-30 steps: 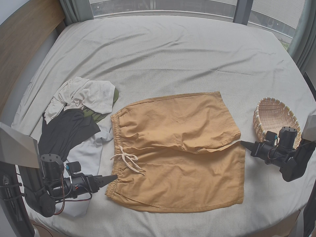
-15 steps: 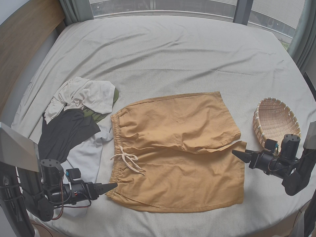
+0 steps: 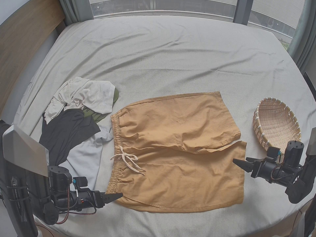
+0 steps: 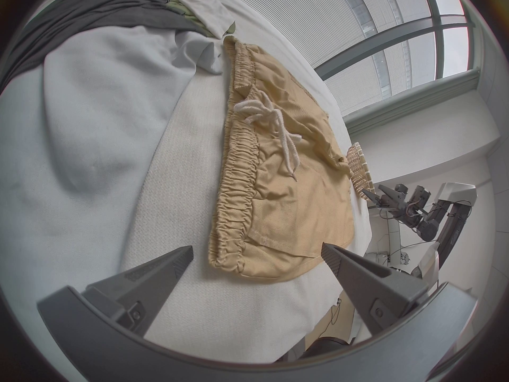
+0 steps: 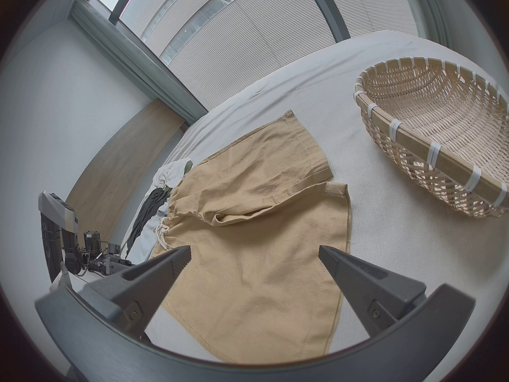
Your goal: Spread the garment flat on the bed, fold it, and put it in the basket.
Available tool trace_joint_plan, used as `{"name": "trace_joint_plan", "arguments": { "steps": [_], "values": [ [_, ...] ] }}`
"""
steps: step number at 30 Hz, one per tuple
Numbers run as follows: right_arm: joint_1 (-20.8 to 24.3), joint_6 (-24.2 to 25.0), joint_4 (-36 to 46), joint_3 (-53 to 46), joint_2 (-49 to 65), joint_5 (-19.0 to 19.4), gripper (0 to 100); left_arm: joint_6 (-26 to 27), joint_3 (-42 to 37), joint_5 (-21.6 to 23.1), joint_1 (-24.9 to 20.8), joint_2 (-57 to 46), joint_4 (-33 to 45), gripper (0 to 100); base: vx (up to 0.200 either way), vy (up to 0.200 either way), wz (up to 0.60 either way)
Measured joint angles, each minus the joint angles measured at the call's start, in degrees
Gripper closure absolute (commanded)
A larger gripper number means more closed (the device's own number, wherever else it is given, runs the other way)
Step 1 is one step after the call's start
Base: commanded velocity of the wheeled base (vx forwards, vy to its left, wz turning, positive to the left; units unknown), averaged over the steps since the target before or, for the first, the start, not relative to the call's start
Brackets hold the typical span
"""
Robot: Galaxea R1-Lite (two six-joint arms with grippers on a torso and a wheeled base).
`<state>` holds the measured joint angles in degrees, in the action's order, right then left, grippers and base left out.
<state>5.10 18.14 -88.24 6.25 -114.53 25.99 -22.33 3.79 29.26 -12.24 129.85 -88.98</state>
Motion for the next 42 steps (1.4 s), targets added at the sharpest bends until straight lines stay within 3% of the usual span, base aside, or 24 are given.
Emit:
{"name": "trace_joint_plan", "arguments": {
  "steps": [10, 11, 28, 42],
  "values": [
    [-0.02, -0.02, 0.00, -0.52, 0.78, 0.00, 0, -0.16, 1.17, -0.44, -0.21, 0.90, -0.02, 0, 0.000, 0.000, 0.00],
    [-0.02, -0.02, 0.00, -0.59, 0.78, 0.00, 0, -0.11, 1.22, -0.46, -0.24, 0.93, -0.02, 100, 0.000, 0.000, 0.00],
    [-0.13, -0.62, 0.43, -4.14, 0.72, 0.04, 0, -0.07, 1.94, -0.39, -0.11, 0.96, 0.00, 100, 0.000, 0.000, 0.00],
    [1.23, -1.28, 18.31, -5.24, -0.51, -0.16, 0, 0.09, 2.77, -0.24, -0.32, 0.57, 0.02, 100, 0.000, 0.000, 0.00]
  ]
}}
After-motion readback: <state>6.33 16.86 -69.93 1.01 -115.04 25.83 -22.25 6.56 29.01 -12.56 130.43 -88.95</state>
